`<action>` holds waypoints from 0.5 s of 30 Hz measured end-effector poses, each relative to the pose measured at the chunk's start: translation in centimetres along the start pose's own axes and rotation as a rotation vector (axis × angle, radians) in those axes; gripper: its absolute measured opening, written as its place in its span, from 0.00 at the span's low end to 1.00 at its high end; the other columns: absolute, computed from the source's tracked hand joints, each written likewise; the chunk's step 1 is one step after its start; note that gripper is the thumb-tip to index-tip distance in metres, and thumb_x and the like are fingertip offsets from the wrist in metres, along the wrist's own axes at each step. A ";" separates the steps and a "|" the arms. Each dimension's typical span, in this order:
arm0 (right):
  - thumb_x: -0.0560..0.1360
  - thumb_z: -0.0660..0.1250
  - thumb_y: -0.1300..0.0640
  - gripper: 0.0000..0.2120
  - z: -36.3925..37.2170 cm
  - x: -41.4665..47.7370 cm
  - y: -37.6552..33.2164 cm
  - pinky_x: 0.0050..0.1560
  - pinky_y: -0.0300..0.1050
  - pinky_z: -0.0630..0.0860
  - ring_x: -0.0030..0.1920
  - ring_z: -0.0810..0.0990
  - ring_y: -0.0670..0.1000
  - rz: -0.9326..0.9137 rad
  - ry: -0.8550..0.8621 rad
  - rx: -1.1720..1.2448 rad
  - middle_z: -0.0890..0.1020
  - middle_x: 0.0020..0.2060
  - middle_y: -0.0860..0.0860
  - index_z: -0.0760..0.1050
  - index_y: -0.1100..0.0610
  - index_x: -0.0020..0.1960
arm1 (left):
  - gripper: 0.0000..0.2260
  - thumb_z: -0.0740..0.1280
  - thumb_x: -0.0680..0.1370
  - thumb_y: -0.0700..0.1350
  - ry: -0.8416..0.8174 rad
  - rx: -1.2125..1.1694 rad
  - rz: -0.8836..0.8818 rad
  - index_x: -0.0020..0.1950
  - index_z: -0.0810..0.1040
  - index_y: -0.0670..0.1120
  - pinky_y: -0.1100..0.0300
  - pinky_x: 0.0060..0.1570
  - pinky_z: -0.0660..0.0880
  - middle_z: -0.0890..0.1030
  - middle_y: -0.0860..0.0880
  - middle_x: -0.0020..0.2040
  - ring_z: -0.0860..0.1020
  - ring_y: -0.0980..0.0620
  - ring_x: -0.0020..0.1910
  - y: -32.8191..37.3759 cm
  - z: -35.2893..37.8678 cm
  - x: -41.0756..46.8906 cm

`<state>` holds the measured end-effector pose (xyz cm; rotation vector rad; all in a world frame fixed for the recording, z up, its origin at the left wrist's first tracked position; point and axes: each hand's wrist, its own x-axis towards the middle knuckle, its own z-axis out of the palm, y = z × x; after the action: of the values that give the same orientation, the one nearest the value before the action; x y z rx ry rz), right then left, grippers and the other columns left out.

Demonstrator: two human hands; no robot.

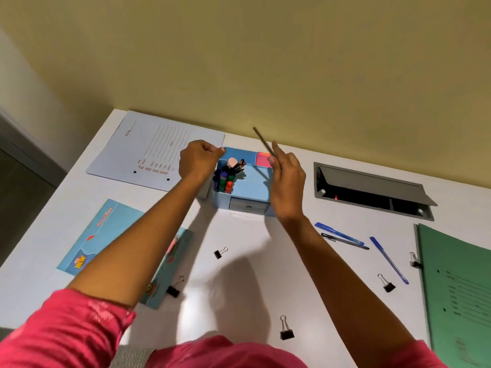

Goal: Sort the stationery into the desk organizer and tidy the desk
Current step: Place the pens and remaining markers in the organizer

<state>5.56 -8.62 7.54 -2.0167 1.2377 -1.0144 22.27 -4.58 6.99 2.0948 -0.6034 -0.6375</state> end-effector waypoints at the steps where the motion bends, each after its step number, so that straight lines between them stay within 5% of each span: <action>1: 0.80 0.60 0.62 0.17 -0.2 0.6 0.3 0.45 0.32 0.64 0.46 0.73 0.49 -0.001 0.008 -0.021 0.75 0.46 0.55 0.70 0.60 0.68 | 0.13 0.72 0.72 0.54 -0.057 0.038 -0.031 0.37 0.76 0.46 0.59 0.42 0.70 0.82 0.47 0.45 0.78 0.49 0.45 0.0 0.5 1.1; 6: 0.81 0.58 0.60 0.18 -0.3 2.1 1.8 0.43 0.28 0.62 0.46 0.71 0.46 0.078 0.009 0.020 0.72 0.45 0.51 0.68 0.59 0.70 | 0.25 0.72 0.69 0.61 -0.252 0.325 -0.126 0.44 0.71 0.39 0.56 0.39 0.67 0.80 0.40 0.52 0.78 0.42 0.53 -0.1 2.5 4.2; 11: 0.81 0.57 0.60 0.18 0.1 2.1 3.6 0.44 0.30 0.63 0.47 0.71 0.47 0.054 0.028 0.000 0.75 0.46 0.55 0.69 0.61 0.70 | 0.23 0.73 0.70 0.57 -0.275 0.365 -0.171 0.42 0.69 0.39 0.58 0.42 0.68 0.78 0.40 0.51 0.77 0.42 0.54 -0.5 2.9 4.7; 15: 0.80 0.56 0.66 0.18 0.5 2.2 4.8 0.40 0.26 0.64 0.44 0.71 0.49 0.031 0.044 -0.019 0.74 0.45 0.58 0.69 0.63 0.69 | 0.26 0.74 0.69 0.56 -0.266 0.377 -0.205 0.52 0.73 0.36 0.54 0.45 0.71 0.79 0.37 0.55 0.77 0.41 0.55 -2.1 2.4 5.5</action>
<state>4.26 -12.61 4.24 -1.9932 1.3023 -1.0405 25.31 -8.30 2.81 2.4654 -0.7045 -0.9933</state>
